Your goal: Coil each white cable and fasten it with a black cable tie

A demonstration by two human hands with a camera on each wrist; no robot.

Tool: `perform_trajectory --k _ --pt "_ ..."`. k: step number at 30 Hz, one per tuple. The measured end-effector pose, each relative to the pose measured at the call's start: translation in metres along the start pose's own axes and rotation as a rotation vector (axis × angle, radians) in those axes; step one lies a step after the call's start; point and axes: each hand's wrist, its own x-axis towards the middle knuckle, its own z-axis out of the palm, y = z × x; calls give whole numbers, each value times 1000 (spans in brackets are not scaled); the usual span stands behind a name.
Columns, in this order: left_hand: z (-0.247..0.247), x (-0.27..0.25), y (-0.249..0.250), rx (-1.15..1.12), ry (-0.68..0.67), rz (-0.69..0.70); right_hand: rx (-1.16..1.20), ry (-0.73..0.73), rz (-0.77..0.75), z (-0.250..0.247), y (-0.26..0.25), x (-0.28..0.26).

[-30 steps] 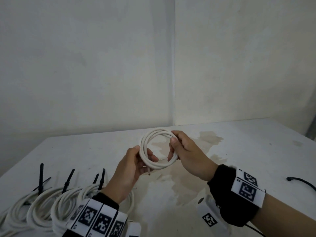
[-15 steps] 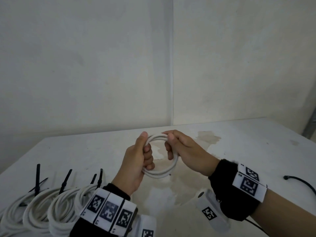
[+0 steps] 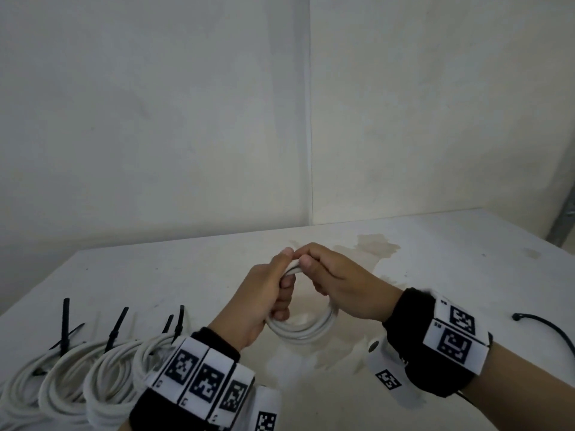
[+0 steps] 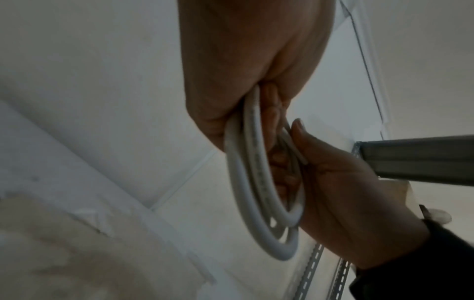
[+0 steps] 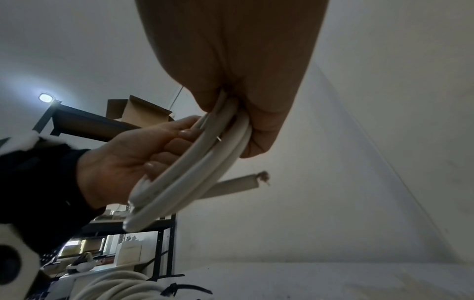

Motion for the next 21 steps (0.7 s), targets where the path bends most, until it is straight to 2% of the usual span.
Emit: perform_trajectory --k 5,9,17,19,21 --pt "7 2 -8 -69 74 -20 64 23 27 1 8 -4" --pt "6 4 -6 -162 120 1 216 34 93 -4 8 -5" --pt "4 4 -4 -143 110 -3 409 85 152 -1 7 1" --pt "2 3 -4 -157 111 2 384 86 100 1 7 0" --pt "1 3 -2 -215 125 7 188 138 -40 1 9 -1"
